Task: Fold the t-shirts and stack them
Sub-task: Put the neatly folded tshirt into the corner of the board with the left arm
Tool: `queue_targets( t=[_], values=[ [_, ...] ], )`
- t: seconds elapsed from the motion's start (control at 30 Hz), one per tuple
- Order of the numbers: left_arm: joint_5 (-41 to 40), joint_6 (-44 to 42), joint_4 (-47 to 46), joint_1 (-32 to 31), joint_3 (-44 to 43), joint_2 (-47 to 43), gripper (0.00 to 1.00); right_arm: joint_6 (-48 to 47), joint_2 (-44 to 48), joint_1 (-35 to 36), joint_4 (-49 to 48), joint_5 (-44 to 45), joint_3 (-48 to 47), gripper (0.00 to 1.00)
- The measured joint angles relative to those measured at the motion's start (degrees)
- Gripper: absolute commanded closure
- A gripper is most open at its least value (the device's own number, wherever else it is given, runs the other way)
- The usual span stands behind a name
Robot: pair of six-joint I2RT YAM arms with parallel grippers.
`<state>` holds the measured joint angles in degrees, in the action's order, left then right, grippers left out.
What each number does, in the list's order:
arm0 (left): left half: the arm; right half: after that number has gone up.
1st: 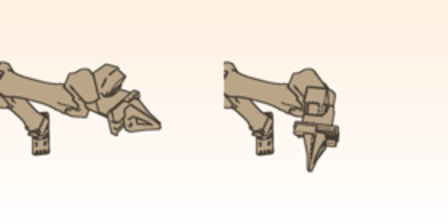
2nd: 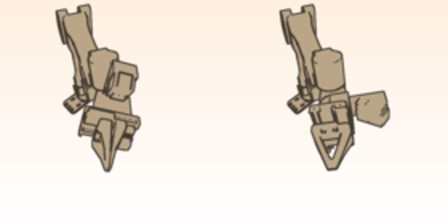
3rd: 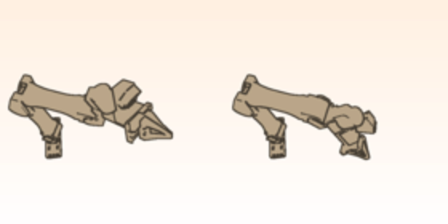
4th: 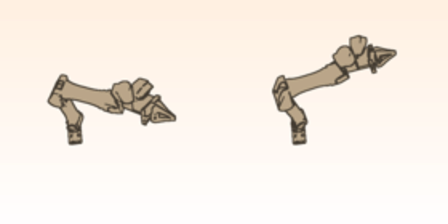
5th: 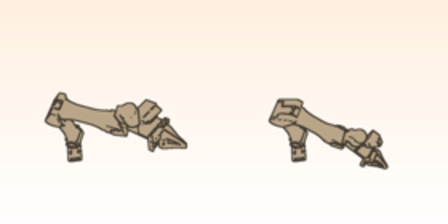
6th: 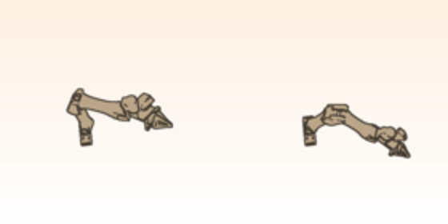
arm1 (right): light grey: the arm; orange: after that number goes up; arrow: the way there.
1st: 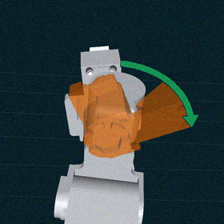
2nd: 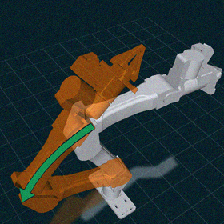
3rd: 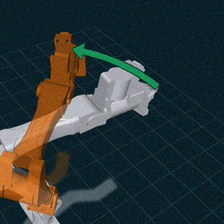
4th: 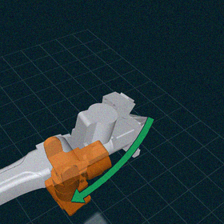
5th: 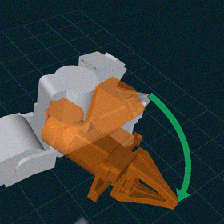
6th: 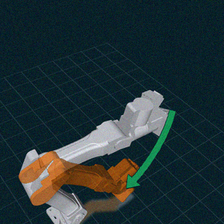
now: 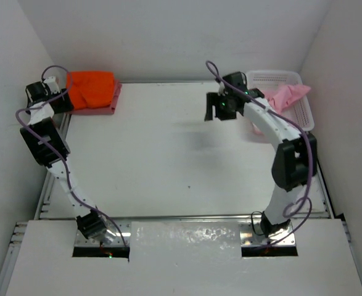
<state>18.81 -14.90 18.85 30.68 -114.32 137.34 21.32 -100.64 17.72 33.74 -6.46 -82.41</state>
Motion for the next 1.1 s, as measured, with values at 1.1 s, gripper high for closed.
queue_targets(
  t=[1.1],
  values=[
    [7.04,5.88,-1.18,0.85,-3.74,3.34,0.68,13.81,-23.3,6.03,-13.99,-6.99,-21.09,0.3]
  ],
)
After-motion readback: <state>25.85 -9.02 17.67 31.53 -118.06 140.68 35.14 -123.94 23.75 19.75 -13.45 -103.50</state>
